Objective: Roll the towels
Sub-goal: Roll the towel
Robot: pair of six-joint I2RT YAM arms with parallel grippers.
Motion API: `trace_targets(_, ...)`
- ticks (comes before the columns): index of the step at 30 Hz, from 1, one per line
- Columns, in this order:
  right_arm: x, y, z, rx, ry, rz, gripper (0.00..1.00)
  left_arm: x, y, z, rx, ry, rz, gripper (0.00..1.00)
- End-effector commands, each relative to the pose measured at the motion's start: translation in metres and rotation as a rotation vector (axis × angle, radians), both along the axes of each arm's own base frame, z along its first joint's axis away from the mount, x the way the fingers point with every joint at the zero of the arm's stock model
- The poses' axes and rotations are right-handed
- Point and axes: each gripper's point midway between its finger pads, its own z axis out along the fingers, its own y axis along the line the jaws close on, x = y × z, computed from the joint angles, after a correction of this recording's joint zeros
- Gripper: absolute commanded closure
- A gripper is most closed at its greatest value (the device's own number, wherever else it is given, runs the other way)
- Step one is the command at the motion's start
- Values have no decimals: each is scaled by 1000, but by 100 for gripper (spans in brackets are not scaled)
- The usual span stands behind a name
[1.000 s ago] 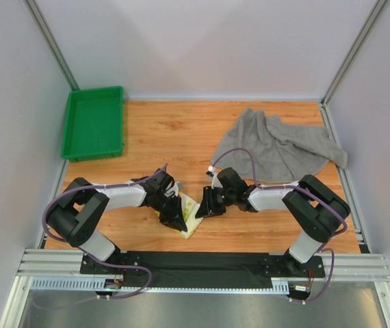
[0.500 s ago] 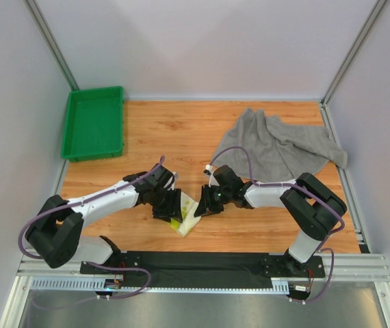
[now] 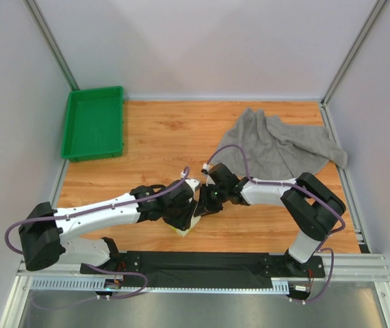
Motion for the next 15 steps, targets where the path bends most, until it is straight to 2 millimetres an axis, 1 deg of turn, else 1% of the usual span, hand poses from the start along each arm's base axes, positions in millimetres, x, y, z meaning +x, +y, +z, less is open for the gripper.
trace_targets(1, 3, -1, -4, -38, -10, -3, 85, -2, -7, -7, 32, -7, -12, 51)
trace_targets(2, 1, 0, -5, -40, -8, 2, 85, -4, -7, -15, 54, 10, -13, 51)
trace_targets(5, -1, -1, -7, -47, -3, 6, 86, -7, -10, -26, 85, 33, -25, 51)
trace_targets(9, -3, -2, -8, -52, 1, 7, 87, -8, -15, -32, 100, 37, -38, 51)
trace_targets(11, -3, -2, -9, -53, 2, 8, 87, -8, -13, -38, 129, 45, -30, 51)
trace_targets(12, -3, -2, -10, -54, 1, 8, 87, -7, -12, -41, 143, 43, -26, 50)
trace_targets(13, -3, -2, -9, -52, 1, 7, 87, -7, -11, -42, 154, 42, -24, 46)
trace_targets(15, -3, -2, -10, -52, 1, 11, 87, -6, -4, -49, 193, 43, -12, 43)
